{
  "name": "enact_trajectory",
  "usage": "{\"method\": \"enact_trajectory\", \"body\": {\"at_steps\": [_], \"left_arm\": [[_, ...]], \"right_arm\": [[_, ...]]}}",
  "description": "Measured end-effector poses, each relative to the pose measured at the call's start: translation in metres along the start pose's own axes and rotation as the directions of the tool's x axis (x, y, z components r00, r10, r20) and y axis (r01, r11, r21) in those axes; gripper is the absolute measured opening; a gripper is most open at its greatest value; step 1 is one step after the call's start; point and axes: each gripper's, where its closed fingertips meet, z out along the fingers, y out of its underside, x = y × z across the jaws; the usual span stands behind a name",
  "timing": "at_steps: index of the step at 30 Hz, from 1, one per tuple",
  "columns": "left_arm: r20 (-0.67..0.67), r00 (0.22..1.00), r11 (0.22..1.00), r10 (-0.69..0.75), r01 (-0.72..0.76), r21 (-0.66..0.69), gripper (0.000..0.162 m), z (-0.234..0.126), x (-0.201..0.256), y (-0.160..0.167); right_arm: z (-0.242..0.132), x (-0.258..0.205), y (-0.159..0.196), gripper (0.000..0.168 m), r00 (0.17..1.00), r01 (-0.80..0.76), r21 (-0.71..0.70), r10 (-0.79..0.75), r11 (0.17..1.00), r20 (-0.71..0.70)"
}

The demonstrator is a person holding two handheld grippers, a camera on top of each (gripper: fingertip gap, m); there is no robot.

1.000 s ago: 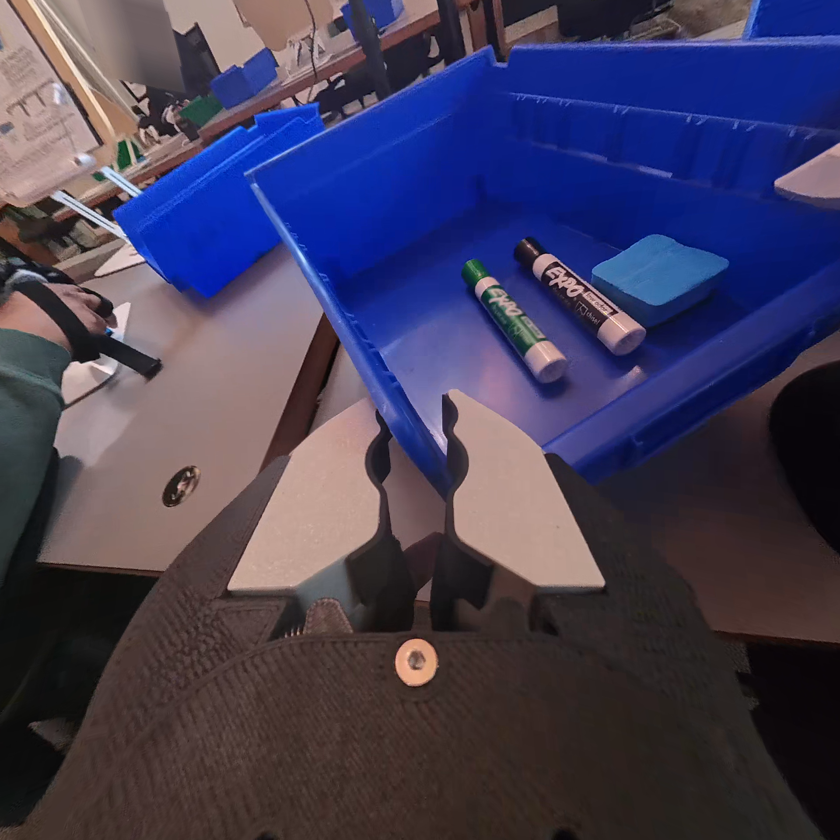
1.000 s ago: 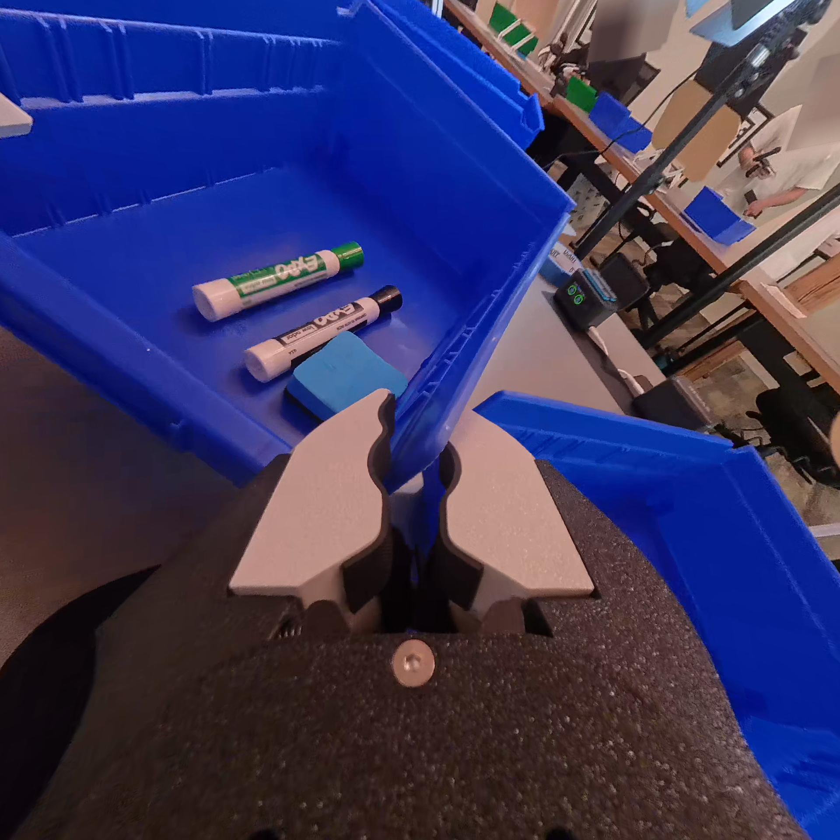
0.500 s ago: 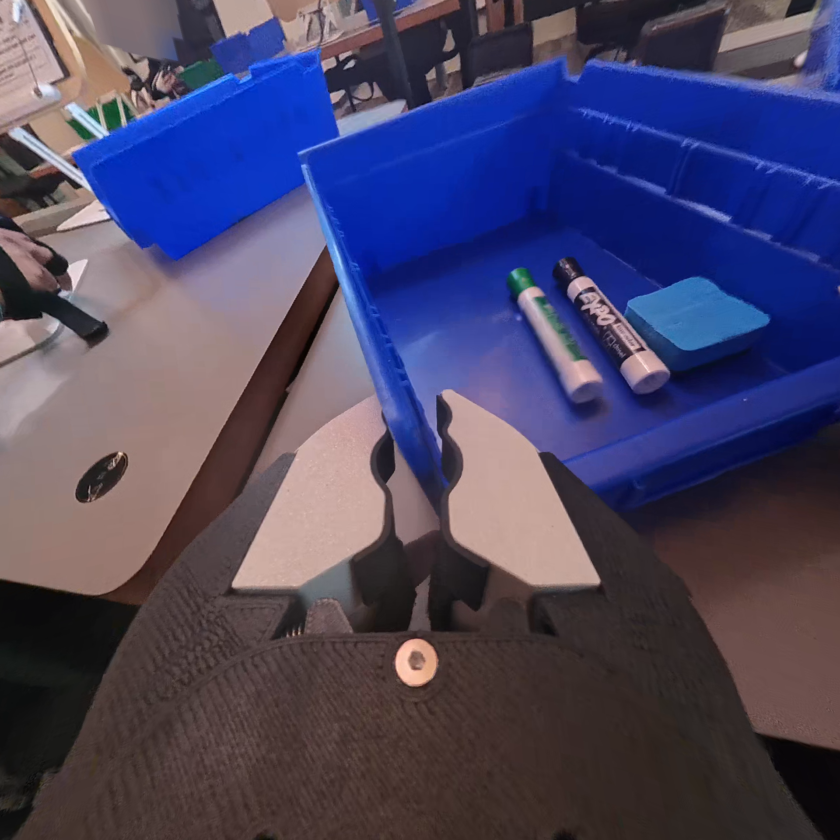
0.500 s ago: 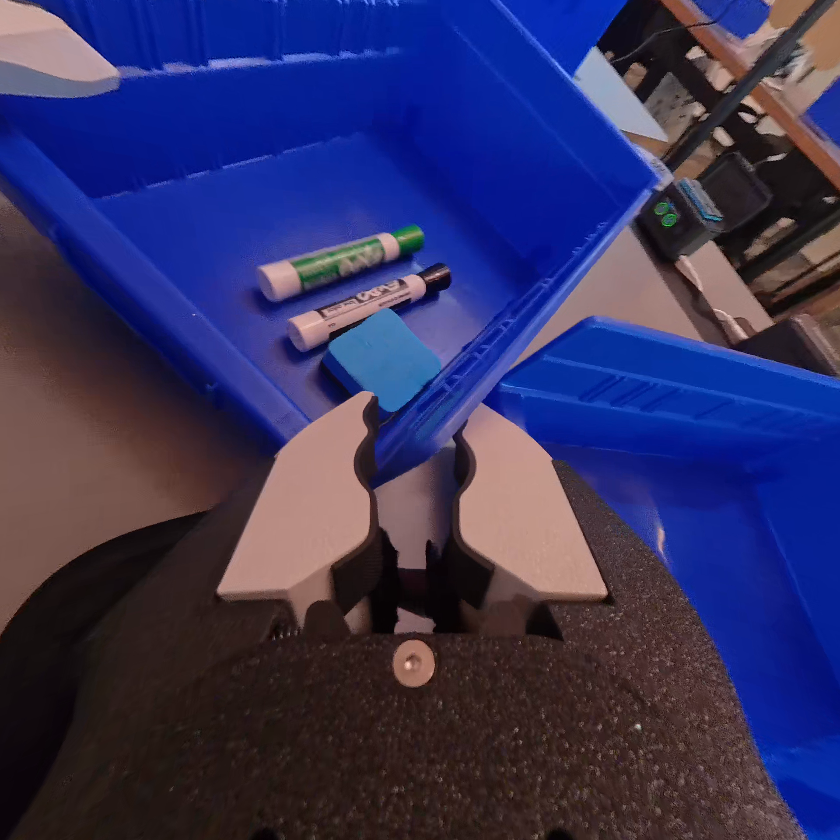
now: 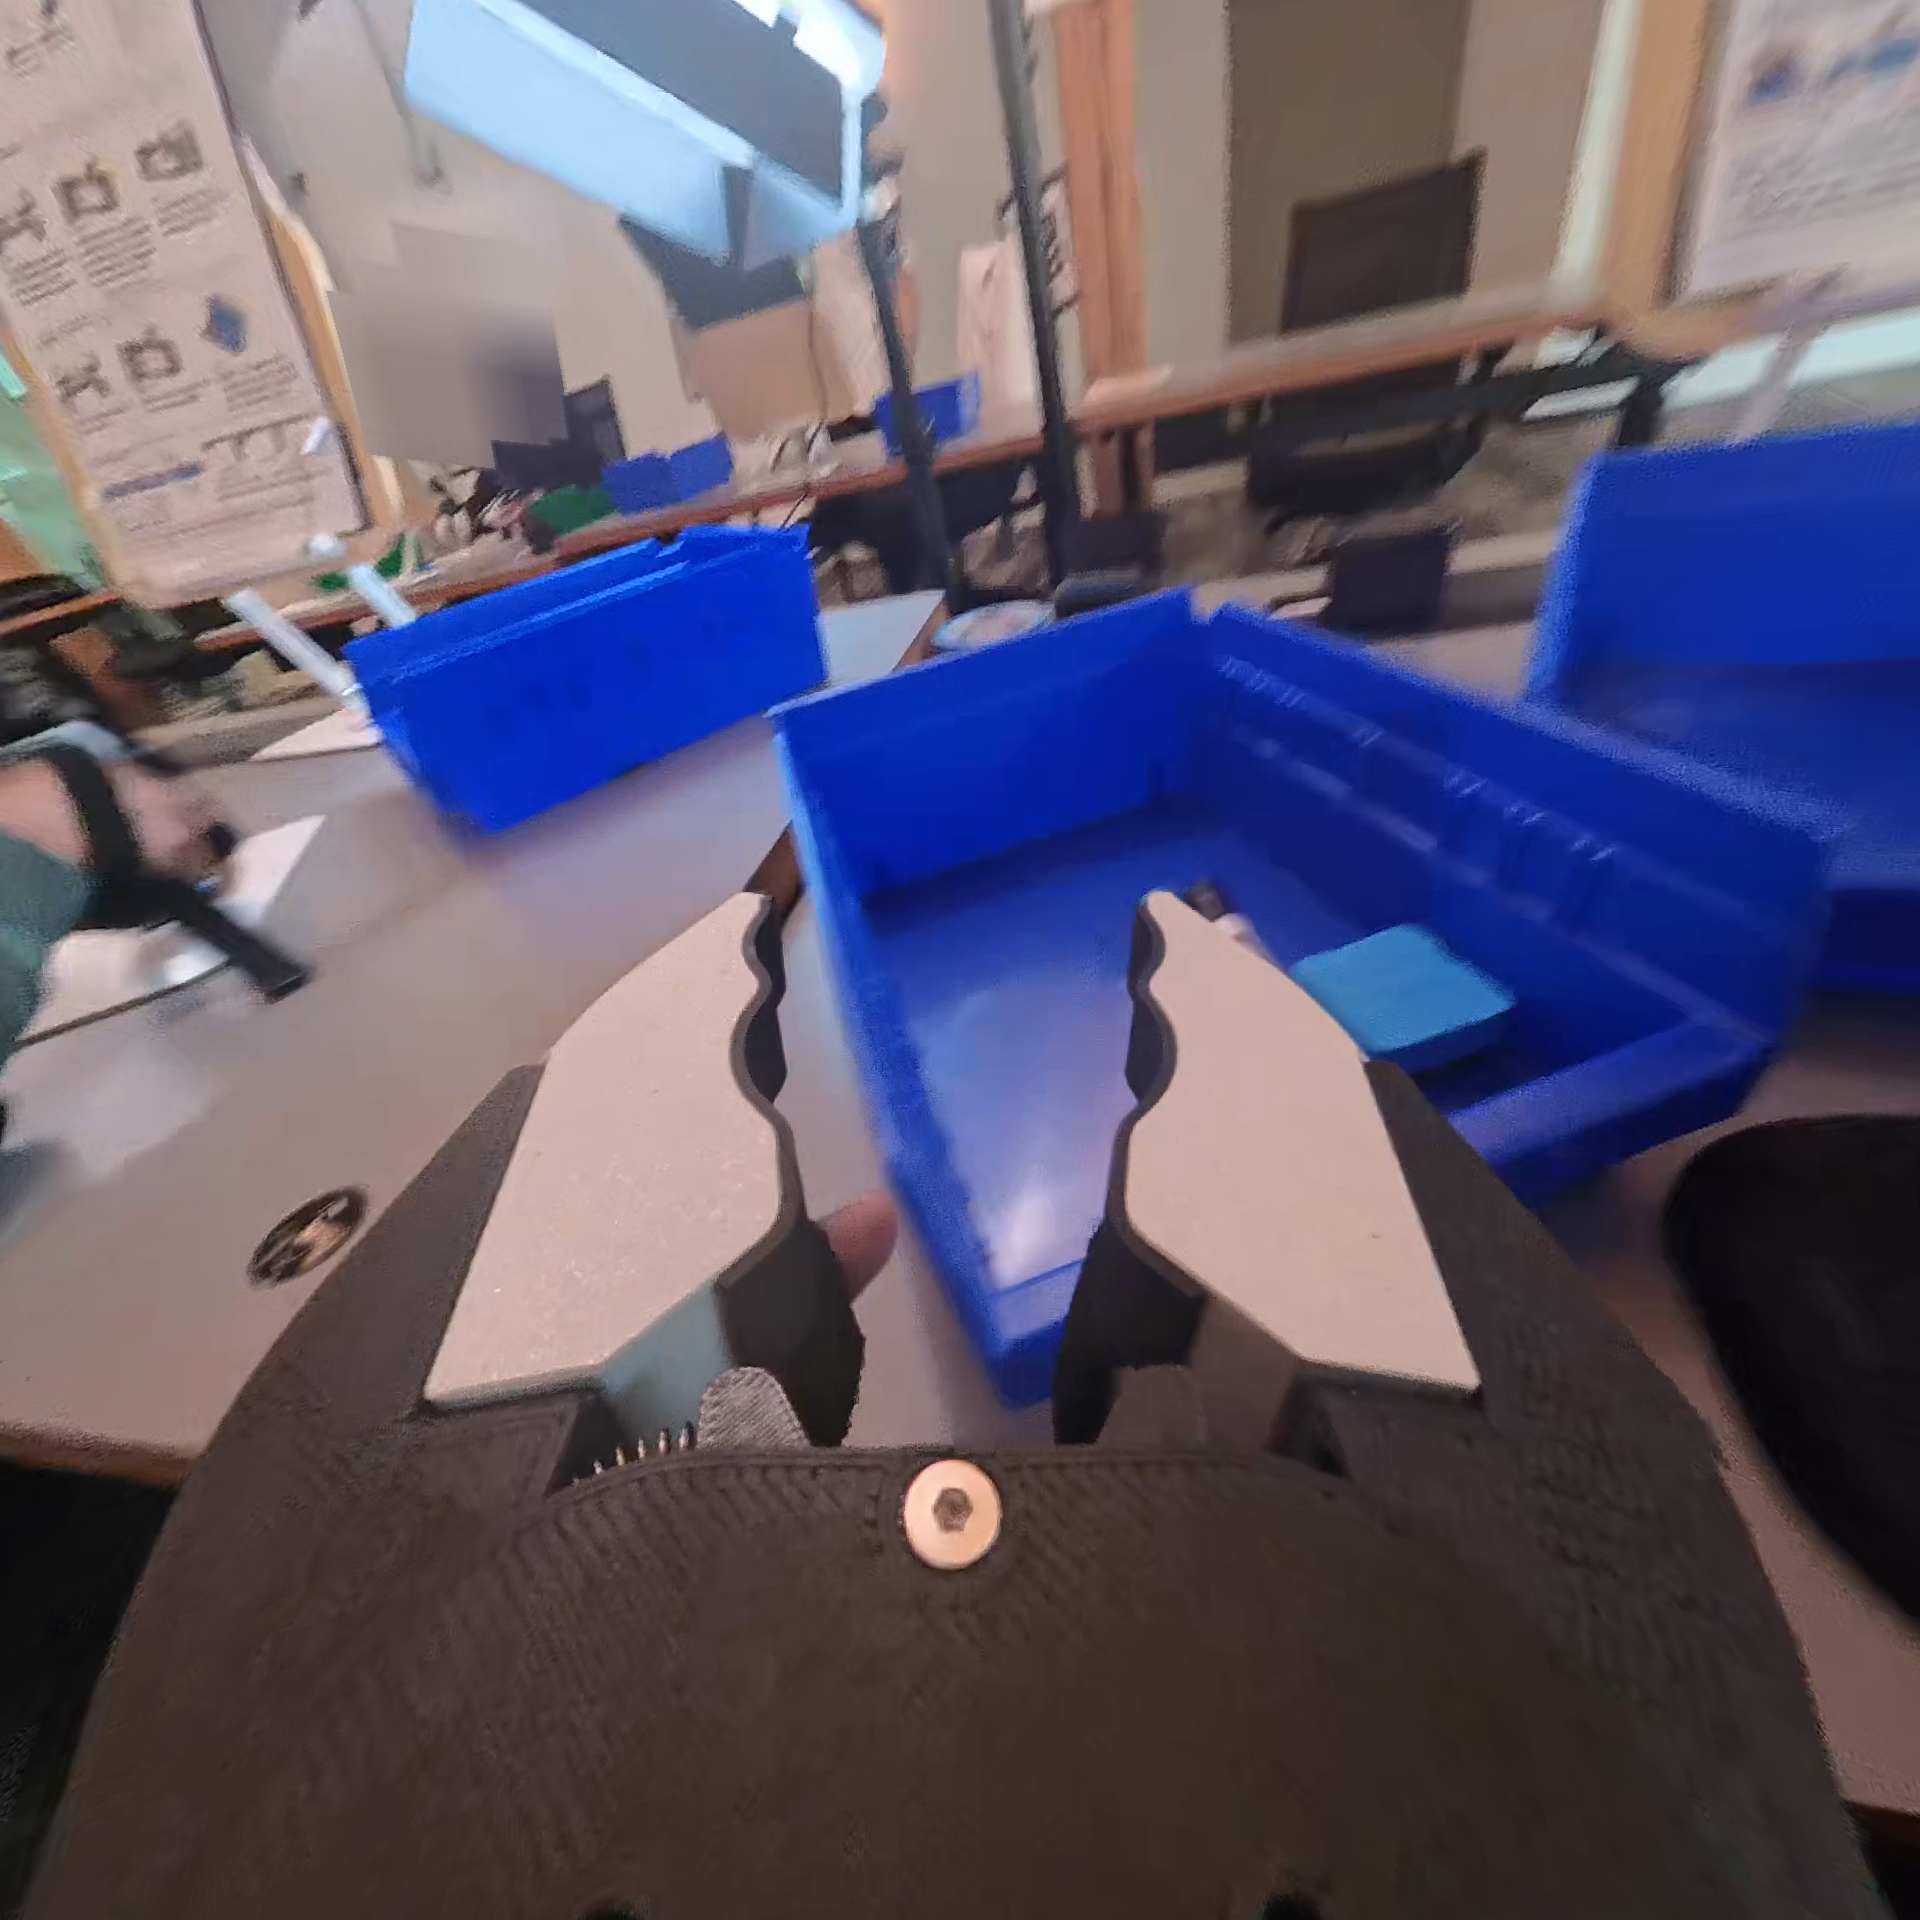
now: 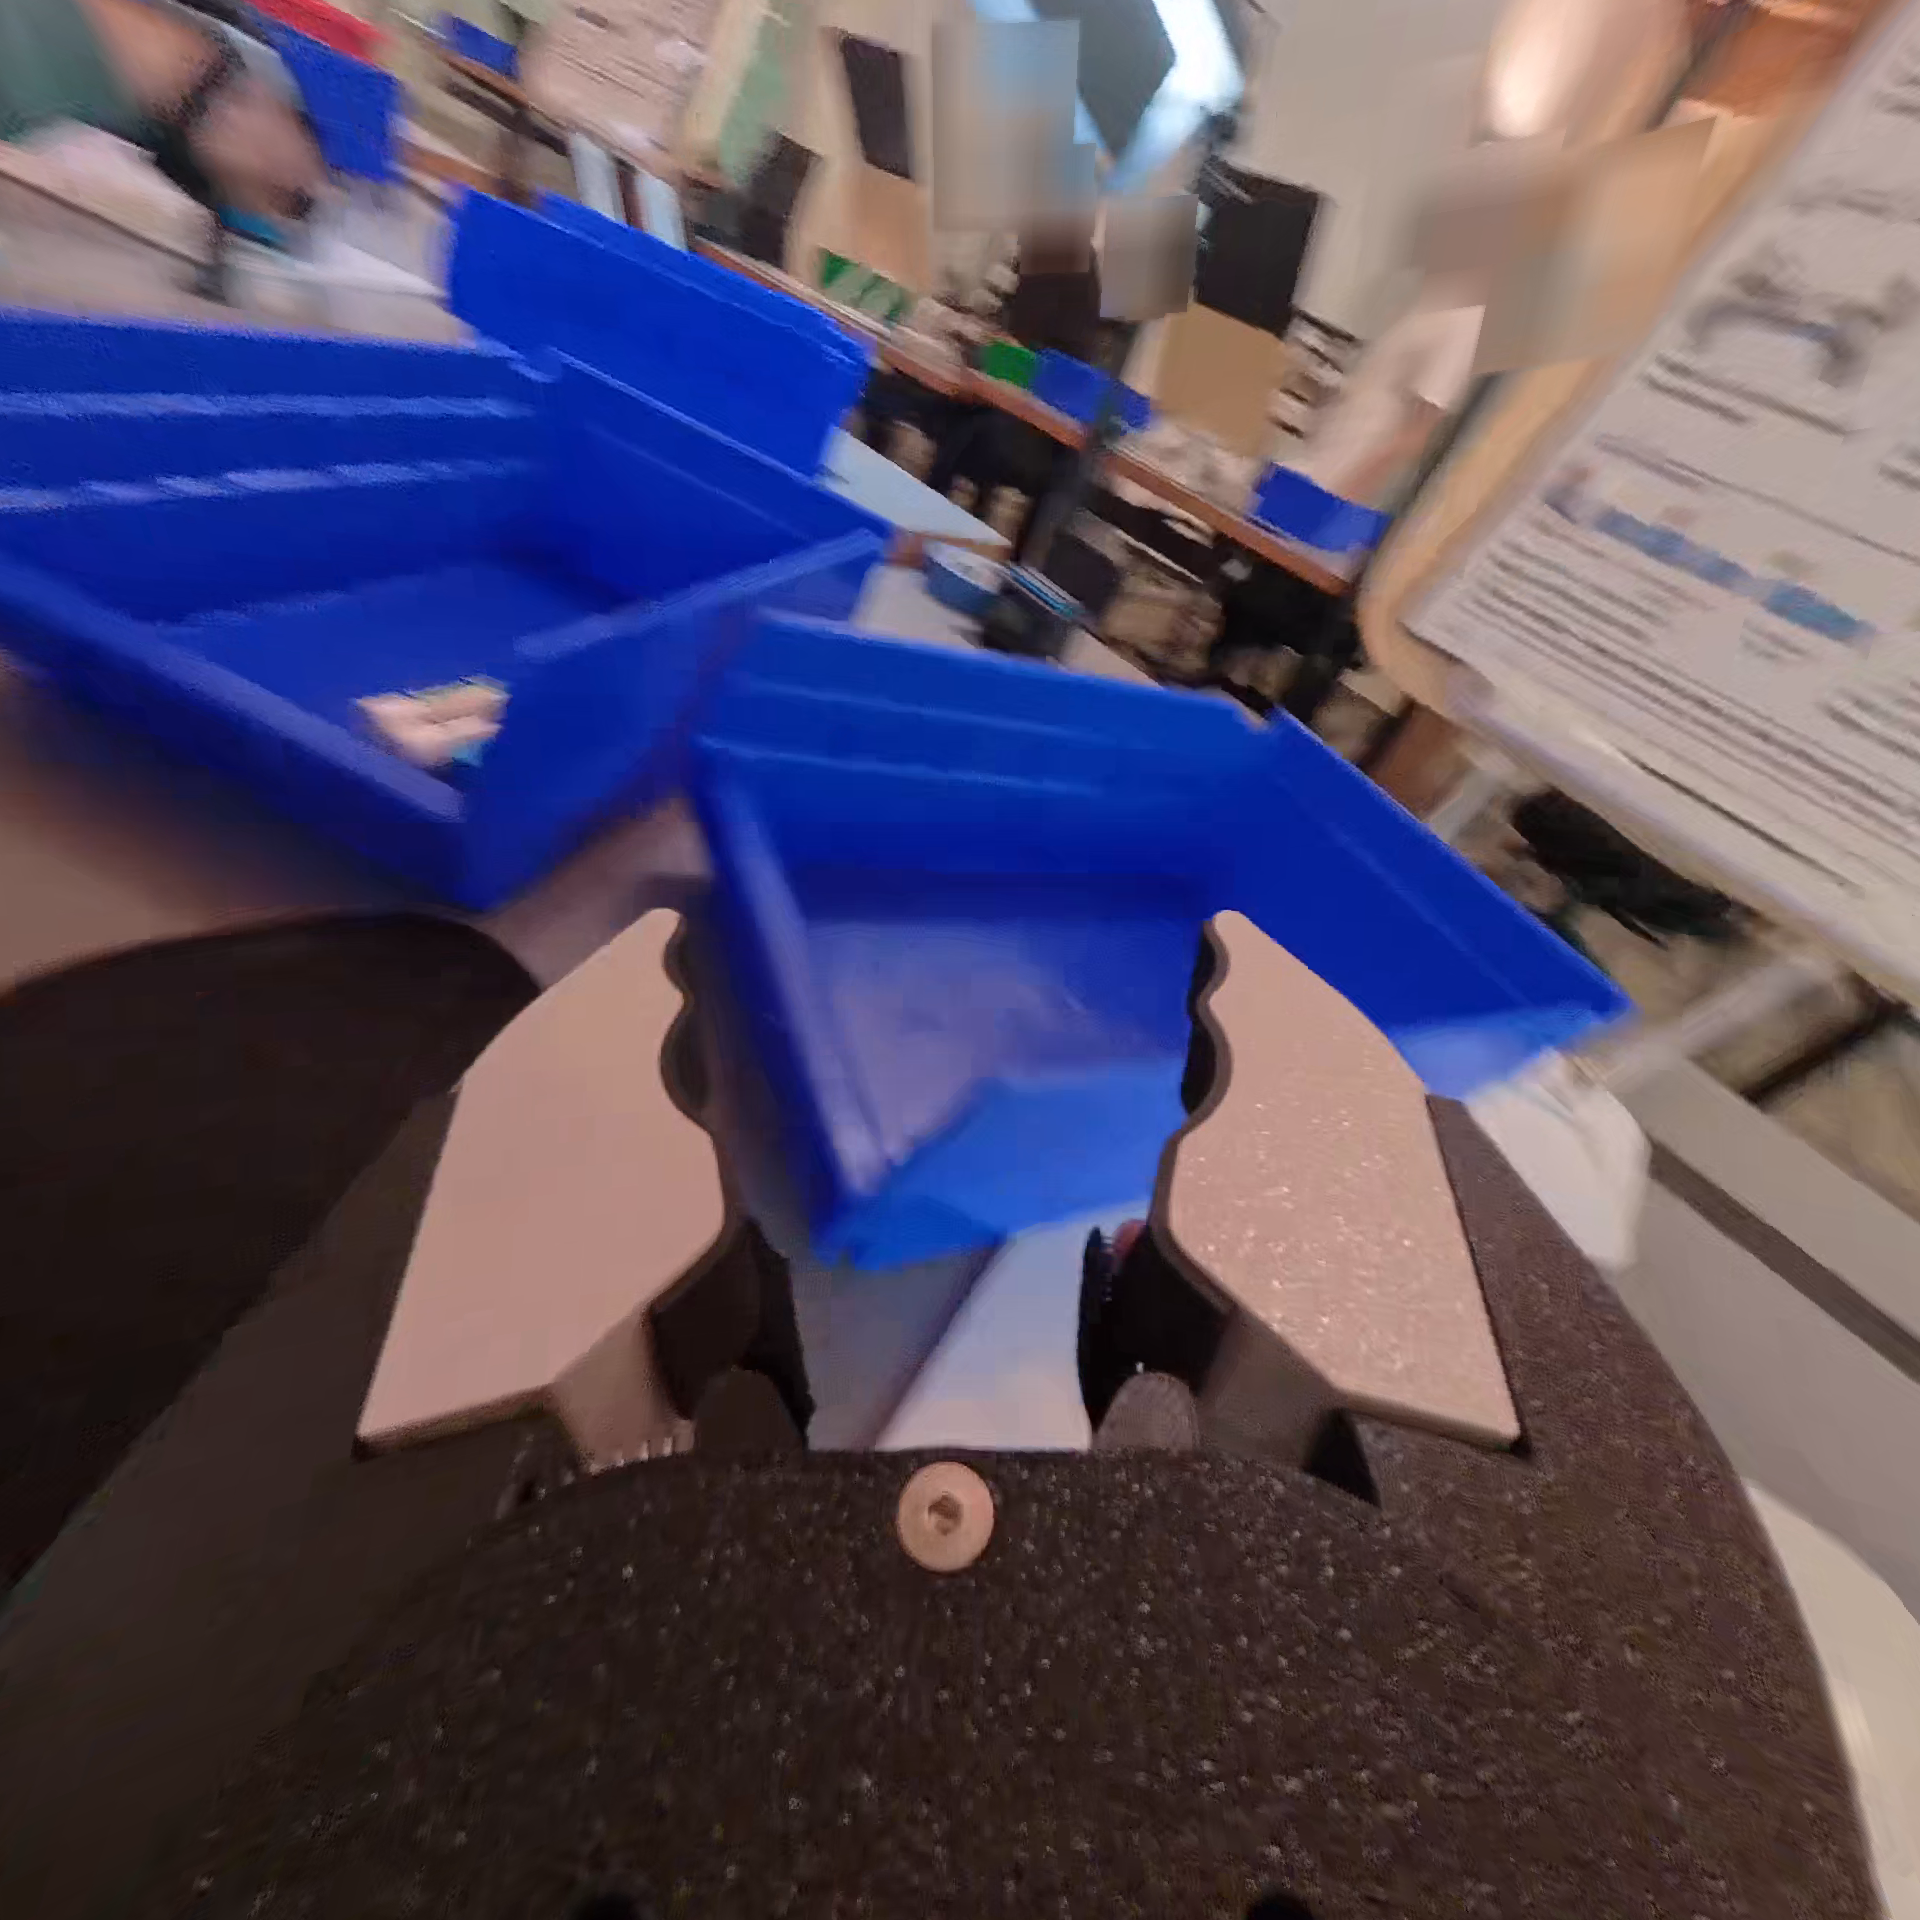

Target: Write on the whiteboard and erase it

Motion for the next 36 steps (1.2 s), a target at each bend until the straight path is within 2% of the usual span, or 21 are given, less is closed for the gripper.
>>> {"method": "enact_trajectory", "body": {"at_steps": [2, 4, 7, 9, 13, 18, 22, 25, 26, 28, 30, 32, 36], "left_arm": [[-0.096, 0.995, 0.998, -0.028, 0.033, 0.057, 0.064, 0.0, 0.028, -0.017], [-0.197, 0.98, 0.995, -0.033, 0.05, 0.082, 0.063, 0.002, 0.062, -0.028], [-0.3, 0.953, 0.997, 0.037, -0.014, 0.078, 0.063, 0.009, 0.111, -0.032], [-0.342, 0.936, 0.995, 0.087, -0.066, 0.072, 0.063, 0.013, 0.139, -0.029], [-0.453, 0.886, 0.996, 0.094, -0.078, 0.054, 0.063, 0.017, 0.191, -0.021], [-0.506, 0.861, 0.995, 0.048, -0.083, -0.046, 0.063, 0.028, 0.226, 0.0], [-0.465, 0.878, 0.985, 0.112, -0.159, -0.063, 0.058, 0.037, 0.232, 0.005], [-0.483, 0.864, 0.973, 0.141, -0.212, -0.094, 0.053, 0.037, 0.241, 0.01], [-0.514, 0.847, 0.969, 0.137, -0.221, -0.107, 0.045, 0.035, 0.247, 0.014], [-0.603, 0.79, 0.959, 0.111, -0.245, -0.143, 0.019, 0.03, 0.264, 0.025], [-0.631, 0.772, 0.97, 0.078, -0.206, -0.132, 0.016, 0.031, 0.274, 0.024], [-0.633, 0.767, 0.981, 0.105, -0.183, -0.059, 0.015, 0.029, 0.28, 0.01], [-0.641, 0.749, 0.984, 0.169, -0.168, 0.064, 0.013, 0.021, 0.307, -0.027]], "right_arm": [[0.0, 0.014, 0.026, 0.104, 0.996, -0.076, -0.091, 0.072, 0.993, -0.043], [0.007, 0.008, 0.041, 0.104, 0.985, -0.17, -0.155, 0.17, 0.973, -0.018], [0.024, 0.004, 0.058, 0.088, 0.982, -0.186, -0.22, 0.186, 0.958, -0.022], [0.027, 0.01, 0.068, 0.068, 0.989, -0.151, -0.267, 0.145, 0.952, -0.043], [0.009, 0.025, 0.077, 0.039, 0.994, -0.093, -0.334, 0.07, 0.938, -0.08], [-0.02, 0.045, 0.084, 0.02, 0.992, -0.041, -0.387, -0.01, 0.921, -0.128], [-0.038, 0.054, 0.084, 0.015, 0.99, -0.085, -0.383, 0.034, 0.92, -0.137], [-0.05, 0.063, 0.078, 0.013, 0.988, -0.088, -0.366, 0.034, 0.927, -0.151], [-0.054, 0.066, 0.074, 0.013, 0.987, -0.076, -0.36, 0.02, 0.93, -0.157], [-0.061, 0.07, 0.07, 0.013, 0.986, -0.038, -0.353, -0.023, 0.935, -0.166], [-0.067, 0.076, 0.069, 0.013, 0.979, 0.014, -0.356, -0.086, 0.934, -0.185], [-0.076, 0.081, 0.069, 0.013, 0.972, 0.039, -0.362, -0.119, 0.932, -0.203], [-0.107, 0.104, 0.072, 0.013, 0.963, 0.003, -0.333, -0.093, 0.943, -0.255]]}}
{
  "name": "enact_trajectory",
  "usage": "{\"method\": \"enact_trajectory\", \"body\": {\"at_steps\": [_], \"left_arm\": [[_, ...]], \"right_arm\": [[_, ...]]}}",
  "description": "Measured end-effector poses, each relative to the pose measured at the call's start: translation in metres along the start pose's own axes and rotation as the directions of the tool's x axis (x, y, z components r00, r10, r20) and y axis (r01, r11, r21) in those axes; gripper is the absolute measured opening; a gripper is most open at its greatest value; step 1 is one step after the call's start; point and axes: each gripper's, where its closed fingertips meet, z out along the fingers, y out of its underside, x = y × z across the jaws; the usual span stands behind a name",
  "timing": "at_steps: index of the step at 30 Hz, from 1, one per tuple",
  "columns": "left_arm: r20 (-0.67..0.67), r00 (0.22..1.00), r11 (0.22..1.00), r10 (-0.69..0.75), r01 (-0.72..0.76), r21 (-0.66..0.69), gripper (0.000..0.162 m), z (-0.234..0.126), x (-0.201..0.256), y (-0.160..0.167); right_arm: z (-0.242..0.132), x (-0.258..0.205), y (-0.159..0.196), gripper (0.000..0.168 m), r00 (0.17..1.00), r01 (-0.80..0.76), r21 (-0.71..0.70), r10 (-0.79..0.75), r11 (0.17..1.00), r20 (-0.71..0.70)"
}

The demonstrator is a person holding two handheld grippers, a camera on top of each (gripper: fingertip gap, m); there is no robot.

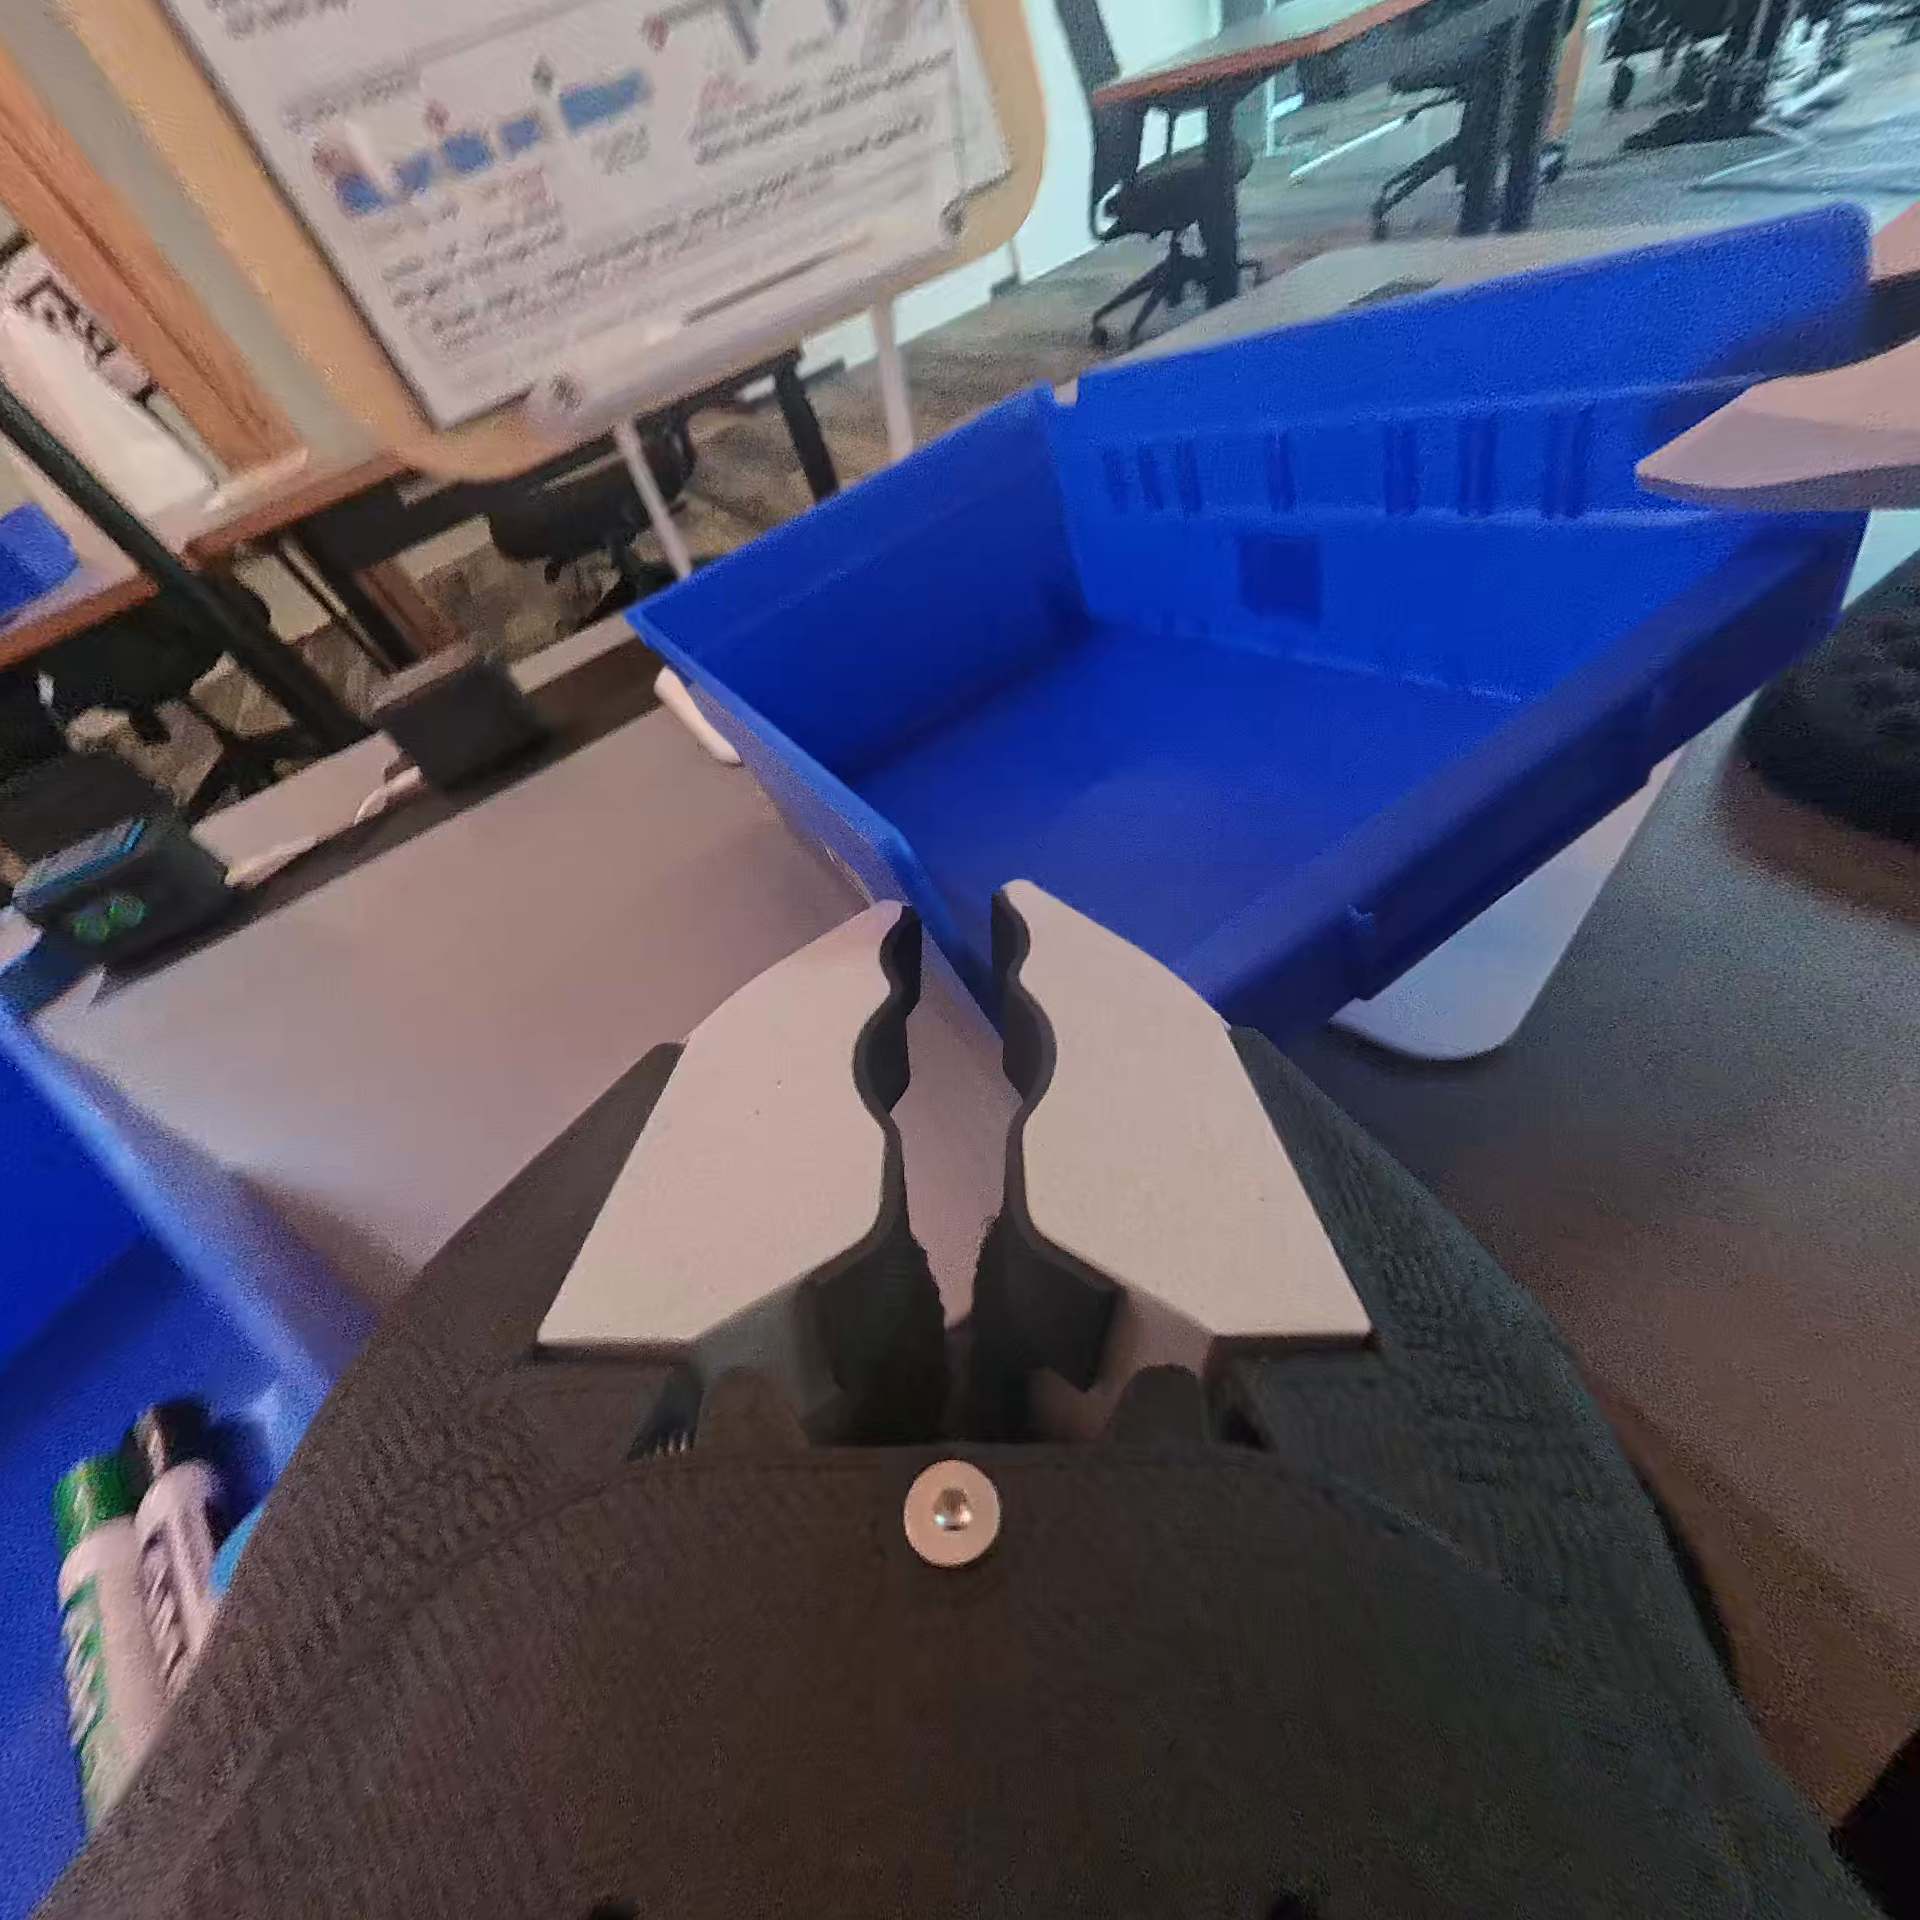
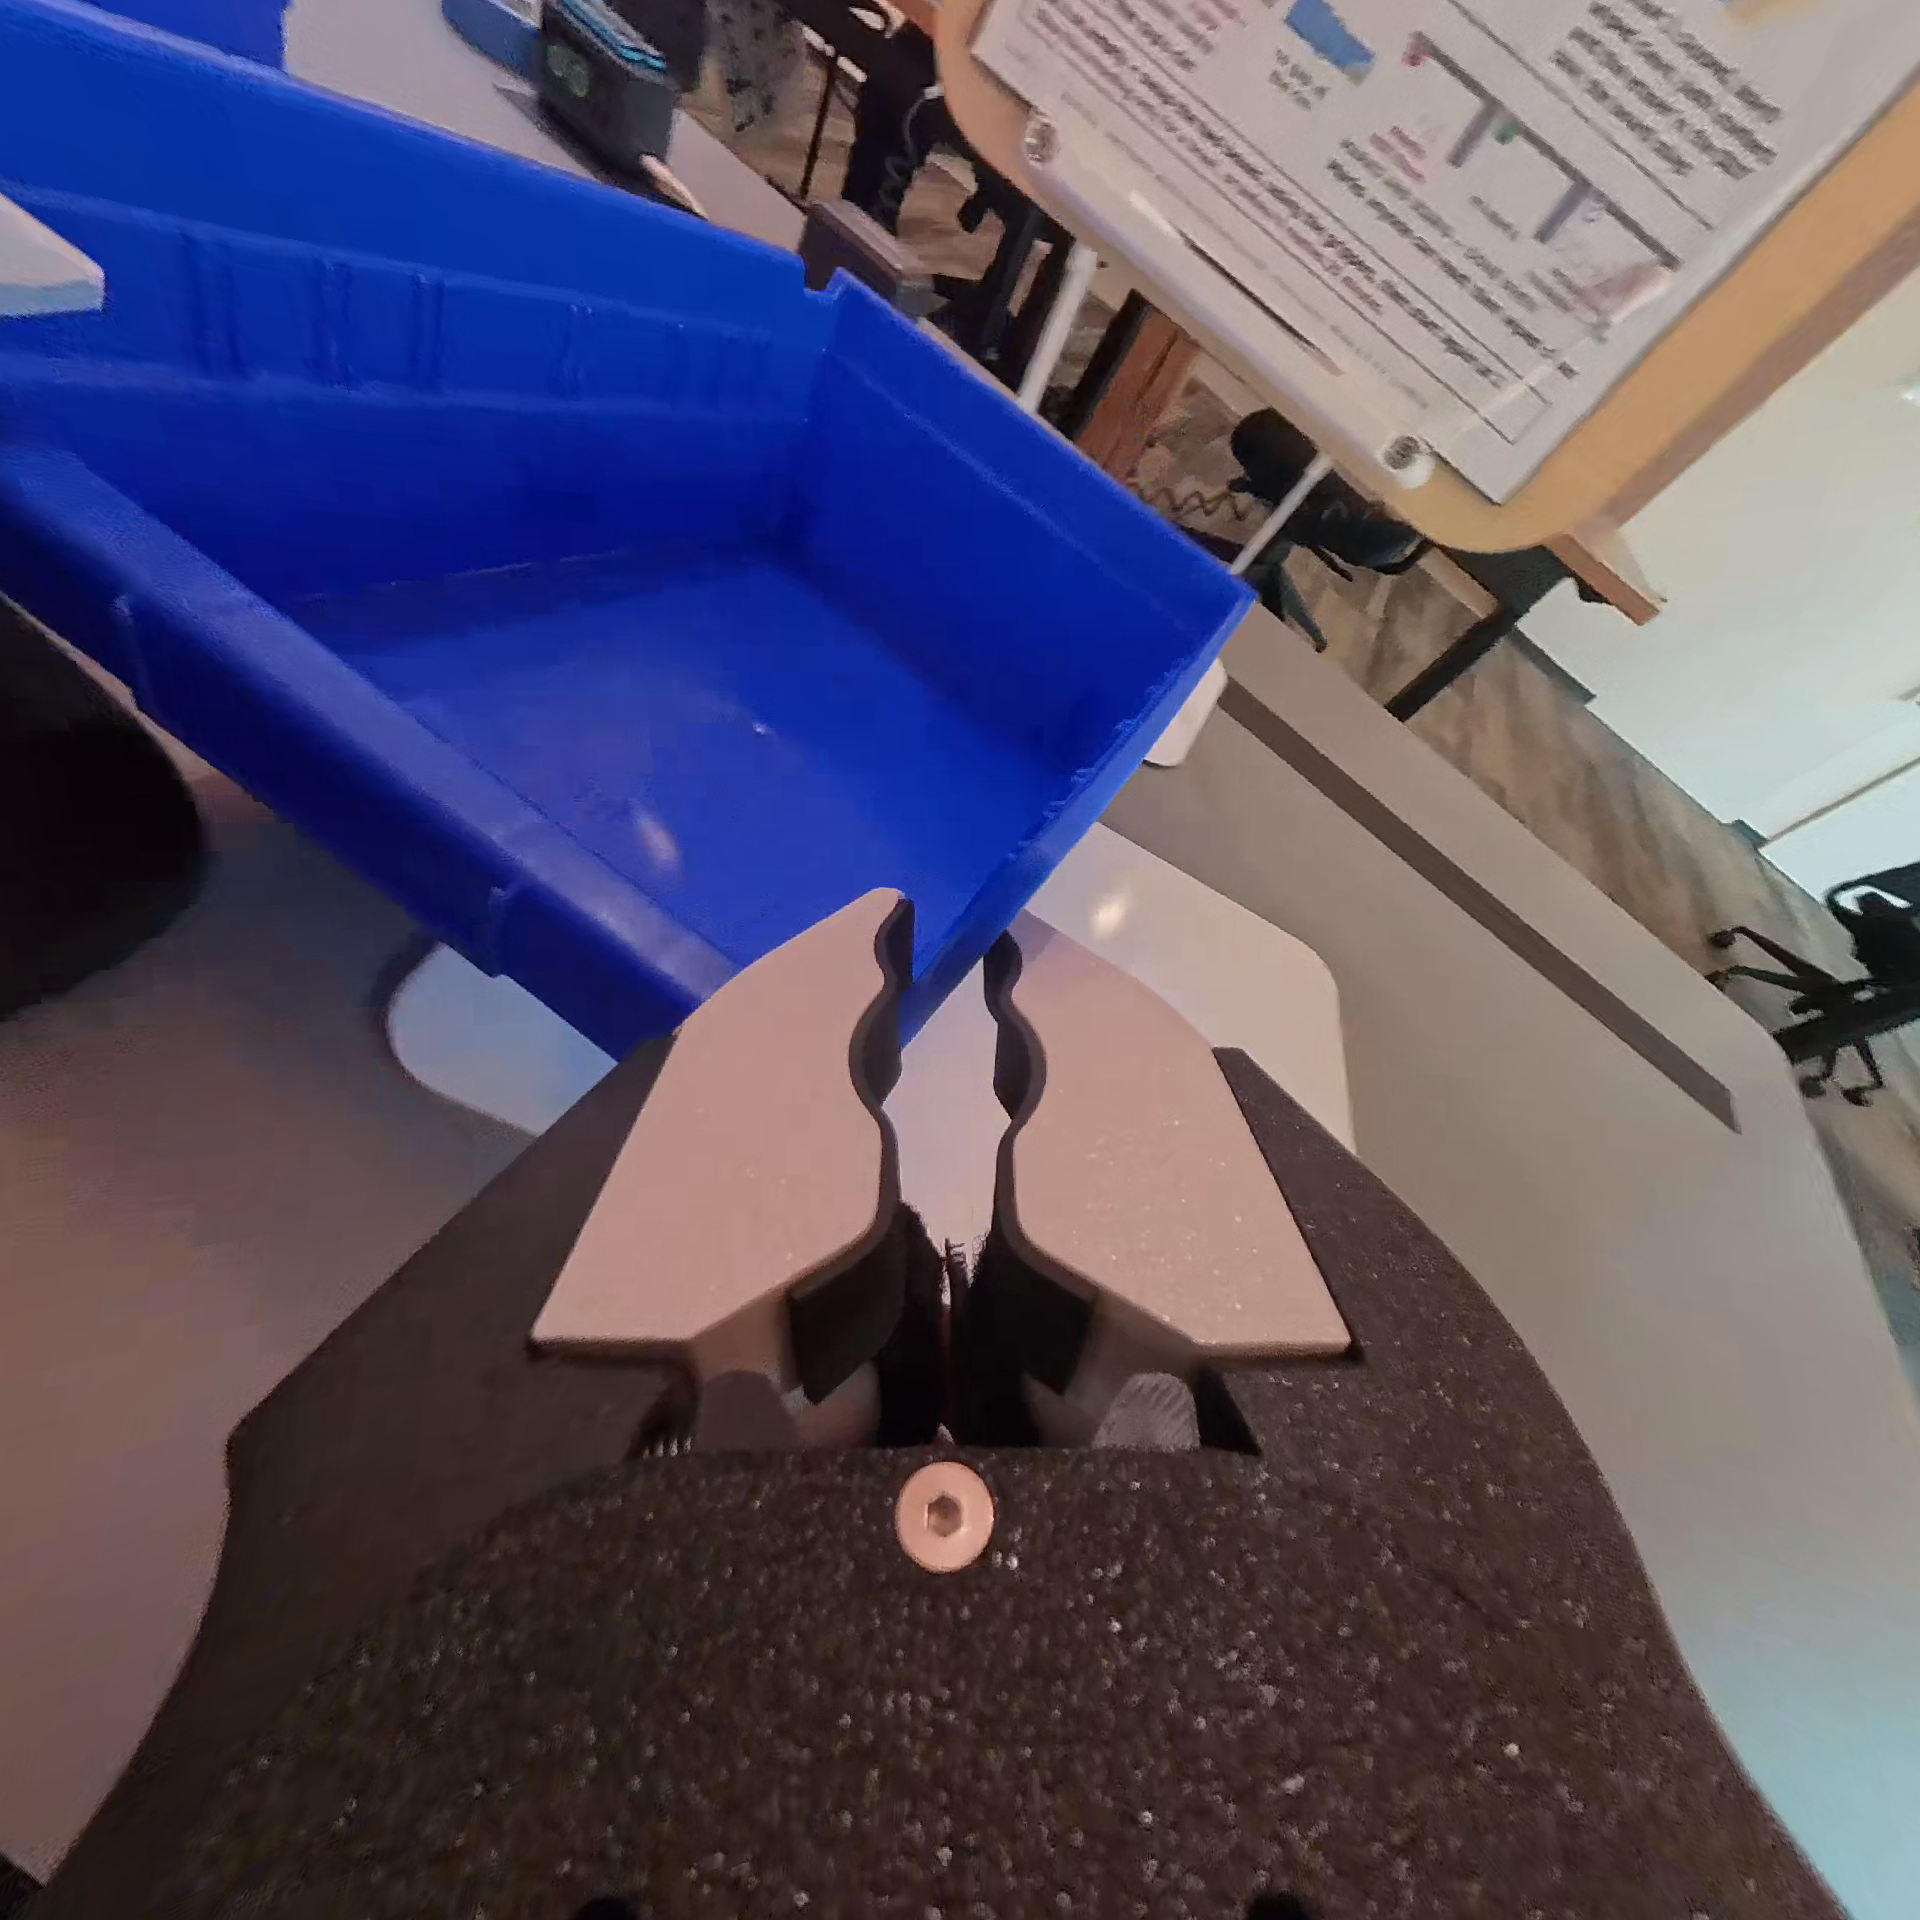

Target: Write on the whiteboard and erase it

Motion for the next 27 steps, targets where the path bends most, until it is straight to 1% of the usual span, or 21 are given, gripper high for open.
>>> {"method": "enact_trajectory", "body": {"at_steps": [4, 6, 9, 12, 16, 19, 21, 24, 27], "left_arm": [[-0.061, 0.996, 0.996, 0.071, -0.068, 0.059, 0.013, 0.035, 0.041, -0.038], [-0.099, 0.991, 0.993, 0.086, -0.077, 0.091, 0.013, 0.061, 0.066, -0.056], [-0.177, 0.977, 0.986, 0.122, -0.099, 0.133, 0.014, 0.102, 0.113, -0.084], [-0.24, 0.951, 0.975, 0.197, -0.163, 0.151, 0.015, 0.14, 0.167, -0.104], [-0.353, 0.908, 0.971, 0.227, -0.183, 0.155, 0.016, 0.178, 0.24, -0.118], [-0.393, 0.873, 0.955, 0.289, -0.236, 0.179, 0.017, 0.192, 0.289, -0.123], [-0.424, 0.854, 0.952, 0.302, -0.249, 0.177, 0.019, 0.194, 0.314, -0.122], [-0.482, 0.825, 0.955, 0.296, -0.24, 0.177, 0.023, 0.19, 0.338, -0.113], [-0.532, 0.784, 0.947, 0.32, -0.273, 0.167, 0.029, 0.185, 0.354, -0.101]], "right_arm": [[-0.022, 0.053, 0.028, 0.013, 0.996, 0.001, -0.025, -0.003, 1.0, -0.093], [-0.032, 0.088, 0.044, 0.012, 0.989, -0.049, -0.025, 0.045, 0.998, -0.142], [-0.051, 0.14, 0.081, 0.013, 0.969, -0.083, -0.052, 0.068, 0.995, -0.238], [-0.075, 0.189, 0.122, 0.012, 0.926, -0.166, -0.081, 0.128, 0.983, -0.354], [-0.114, 0.241, 0.172, 0.01, 0.842, -0.251, -0.094, 0.169, 0.963, -0.512], [-0.141, 0.266, 0.209, 0.009, 0.78, -0.33, -0.122, 0.198, 0.936, -0.594], [-0.153, 0.275, 0.23, 0.008, 0.753, -0.382, -0.123, 0.231, 0.916, -0.616], [-0.163, 0.279, 0.251, 0.007, 0.739, -0.449, -0.105, 0.302, 0.888, -0.602], [-0.165, 0.28, 0.268, 0.007, 0.721, -0.505, -0.108, 0.35, 0.856, -0.599]]}}
